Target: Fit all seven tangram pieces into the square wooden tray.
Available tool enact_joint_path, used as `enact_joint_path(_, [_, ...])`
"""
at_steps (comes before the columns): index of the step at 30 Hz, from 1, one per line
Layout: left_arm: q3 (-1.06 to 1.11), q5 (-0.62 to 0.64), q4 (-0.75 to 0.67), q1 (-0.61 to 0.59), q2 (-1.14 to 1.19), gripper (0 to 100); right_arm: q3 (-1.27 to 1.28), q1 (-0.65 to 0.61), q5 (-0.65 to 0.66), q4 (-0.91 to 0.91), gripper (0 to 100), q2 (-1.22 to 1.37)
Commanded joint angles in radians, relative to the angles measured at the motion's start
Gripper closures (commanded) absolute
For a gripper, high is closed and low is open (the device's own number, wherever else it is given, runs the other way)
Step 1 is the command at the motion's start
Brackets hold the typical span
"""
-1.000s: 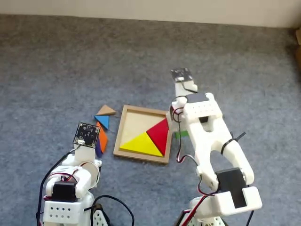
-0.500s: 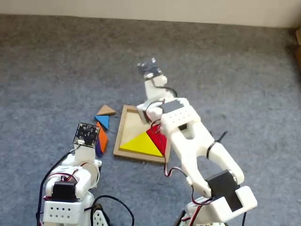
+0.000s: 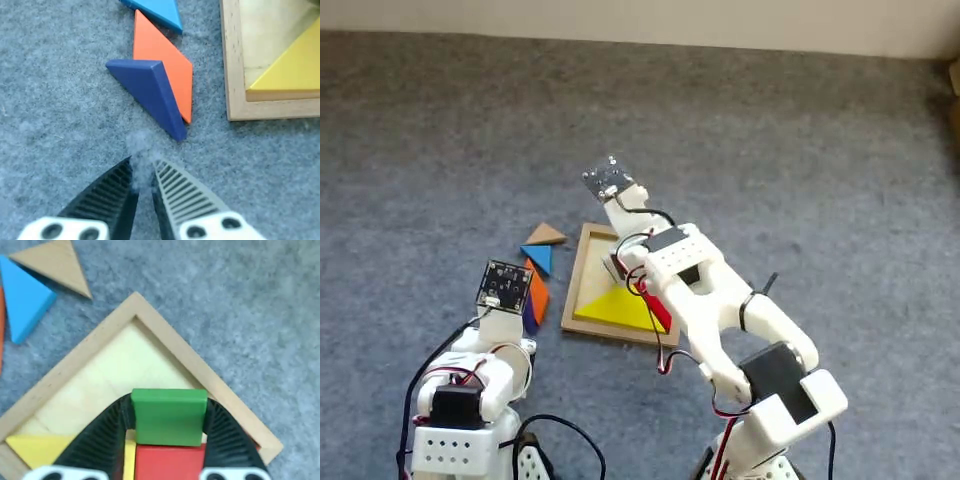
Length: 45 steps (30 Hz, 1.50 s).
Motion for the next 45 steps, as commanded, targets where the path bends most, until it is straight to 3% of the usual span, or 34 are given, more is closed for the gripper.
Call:
enact_joint_path(1, [0.019,-0.006,0.005,-0.015,-0.038,99,-0.001,-0.008,0.015,-0.018,91.5,-0.019])
enact_joint_path(17, [0.019,-0.006,0.005,-0.015,-0.038,99,-0.01,-0.01,0.014,0.136,90.8,-0.018])
enact_joint_path(24, [0.019,-0.006,0.005,-0.015,-0.038,99,-0.01,-0.01,0.012,0.139,76.6,-0.016])
enact_joint_path(42, [0.019,-0.006,0.005,-0.015,-0.038,99,-0.073,-0.012,0.011,0.193,76.6,-0.024])
enact_joint_path(45, [0.019,-0.006,0.005,-0.015,-0.038,99,-0.124,-0.019,-0.071,0.269,76.6,-0.018])
